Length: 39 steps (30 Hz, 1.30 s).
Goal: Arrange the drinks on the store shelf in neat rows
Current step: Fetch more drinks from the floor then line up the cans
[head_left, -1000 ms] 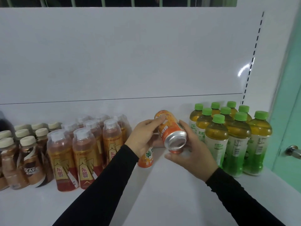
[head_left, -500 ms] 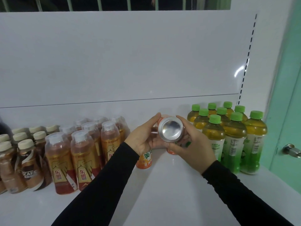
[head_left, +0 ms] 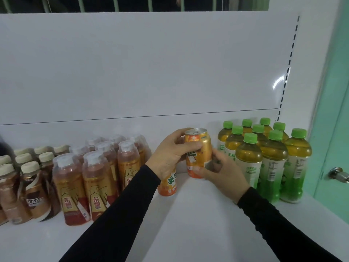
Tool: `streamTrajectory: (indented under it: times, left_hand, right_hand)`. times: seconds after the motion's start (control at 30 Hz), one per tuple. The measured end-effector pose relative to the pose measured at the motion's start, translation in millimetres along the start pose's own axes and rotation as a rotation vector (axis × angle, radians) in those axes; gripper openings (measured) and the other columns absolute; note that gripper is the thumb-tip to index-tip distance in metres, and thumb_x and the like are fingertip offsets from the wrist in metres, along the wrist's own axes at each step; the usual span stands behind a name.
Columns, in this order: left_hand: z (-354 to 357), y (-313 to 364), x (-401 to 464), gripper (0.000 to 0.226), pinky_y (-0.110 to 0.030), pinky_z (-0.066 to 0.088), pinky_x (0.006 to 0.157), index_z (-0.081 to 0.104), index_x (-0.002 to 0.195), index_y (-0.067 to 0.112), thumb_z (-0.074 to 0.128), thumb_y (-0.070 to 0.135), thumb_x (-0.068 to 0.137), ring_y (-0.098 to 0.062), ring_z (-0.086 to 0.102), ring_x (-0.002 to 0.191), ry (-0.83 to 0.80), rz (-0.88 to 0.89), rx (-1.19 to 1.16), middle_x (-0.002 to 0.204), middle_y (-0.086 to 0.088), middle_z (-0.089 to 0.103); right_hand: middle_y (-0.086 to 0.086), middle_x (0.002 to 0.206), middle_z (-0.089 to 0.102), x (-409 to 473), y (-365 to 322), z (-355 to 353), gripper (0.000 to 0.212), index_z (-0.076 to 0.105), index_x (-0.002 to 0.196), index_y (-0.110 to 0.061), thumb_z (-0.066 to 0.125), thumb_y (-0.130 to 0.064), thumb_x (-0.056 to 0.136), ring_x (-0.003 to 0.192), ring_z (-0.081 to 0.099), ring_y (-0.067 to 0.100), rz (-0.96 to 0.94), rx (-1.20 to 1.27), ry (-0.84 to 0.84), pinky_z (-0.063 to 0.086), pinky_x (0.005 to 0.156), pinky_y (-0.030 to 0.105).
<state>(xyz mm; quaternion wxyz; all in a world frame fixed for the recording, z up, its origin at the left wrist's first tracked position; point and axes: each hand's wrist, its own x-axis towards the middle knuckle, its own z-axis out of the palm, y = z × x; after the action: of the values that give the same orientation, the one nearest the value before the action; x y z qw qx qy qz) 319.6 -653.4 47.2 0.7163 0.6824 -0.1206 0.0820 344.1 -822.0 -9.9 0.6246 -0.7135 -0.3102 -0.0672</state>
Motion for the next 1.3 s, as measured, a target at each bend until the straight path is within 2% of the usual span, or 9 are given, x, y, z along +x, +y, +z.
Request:
streamTrajectory:
  times: [0.1,0.3,0.47,0.67,0.8,0.9,1.0,1.1,1.3]
  left_hand:
    - [-3,-3,-6,0.056,-0.044,0.052,0.102,0.064,0.127,0.019,0.082,0.003,0.077,-0.027,0.064,0.117,-0.052,0.095,0.156,0.123,-0.008,0.069]
    - [-7,-8,-16,0.064,-0.027,0.050,0.101,0.062,0.122,0.027,0.085,-0.004,0.071,-0.007,0.061,0.117,-0.094,0.175,0.368,0.120,0.009,0.068]
    - [-13,0,-14,0.055,-0.021,0.052,0.095,0.062,0.121,0.030,0.086,0.008,0.076,-0.005,0.061,0.114,-0.078,0.220,0.511,0.118,0.012,0.068]
    - [-11,17,-7,0.066,-0.013,0.051,0.089,0.054,0.138,0.029,0.084,0.031,0.079,-0.002,0.059,0.115,-0.032,0.240,0.764,0.127,0.014,0.063]
    - [-13,26,4,0.063,-0.027,0.050,0.100,0.057,0.136,0.029,0.084,0.032,0.079,-0.007,0.063,0.114,-0.040,0.209,0.815,0.125,0.006,0.066]
    - [-17,29,17,0.062,-0.034,0.050,0.103,0.058,0.136,0.022,0.083,0.031,0.080,-0.012,0.064,0.112,-0.037,0.167,0.870,0.124,0.001,0.067]
    - [-22,30,33,0.058,-0.037,0.050,0.102,0.059,0.135,0.020,0.081,0.033,0.082,-0.015,0.063,0.113,-0.021,0.136,0.955,0.125,-0.001,0.066]
    - [-26,26,49,0.052,-0.031,0.051,0.094,0.061,0.130,0.020,0.080,0.033,0.083,-0.016,0.063,0.109,0.021,0.102,0.983,0.120,-0.001,0.066]
    - [-25,6,77,0.038,-0.021,0.045,0.066,0.063,0.113,0.020,0.080,0.032,0.082,-0.016,0.062,0.095,0.072,0.031,1.024,0.111,-0.004,0.065]
  right_hand:
    - [-0.008,0.103,0.072,5,11,2,0.057,0.057,0.110,-0.028,0.088,-0.007,0.068,0.098,0.070,0.014,0.014,0.027,0.060,0.058,0.083,0.031]
    - [0.000,0.119,0.064,8,26,4,0.074,0.051,0.120,-0.026,0.087,-0.038,0.056,0.111,0.063,0.018,-0.057,-0.129,0.156,0.054,0.092,0.048]
    - [-0.008,0.117,0.065,8,29,5,0.065,0.052,0.117,-0.038,0.084,-0.040,0.061,0.111,0.062,0.016,-0.067,-0.187,0.129,0.054,0.092,0.046]
    - [-0.005,0.111,0.066,9,28,4,0.053,0.057,0.114,-0.029,0.084,-0.033,0.069,0.104,0.064,0.017,-0.096,-0.233,0.058,0.055,0.086,0.045]
    - [-0.008,0.116,0.065,7,24,4,0.059,0.054,0.124,-0.029,0.082,-0.040,0.073,0.107,0.063,0.010,-0.071,-0.231,-0.016,0.055,0.091,0.037]
    - [-0.018,0.117,0.064,0,30,1,0.059,0.053,0.124,-0.037,0.072,-0.061,0.074,0.107,0.060,0.001,0.021,-0.390,-0.047,0.052,0.094,0.031]
    - [-0.010,0.143,0.048,-13,44,-2,0.084,0.038,0.144,-0.033,0.058,-0.077,0.076,0.132,0.046,0.010,0.145,-0.636,-0.159,0.041,0.110,0.037]
    - [0.001,0.158,0.028,-27,50,-2,0.089,0.019,0.154,-0.018,0.054,-0.066,0.087,0.144,0.028,0.017,0.236,-0.803,-0.310,0.026,0.117,0.030]
    - [0.006,0.164,0.011,-38,63,0,0.090,0.010,0.157,-0.011,0.040,-0.068,0.093,0.151,0.011,0.020,0.340,-0.951,-0.454,0.013,0.120,0.030]
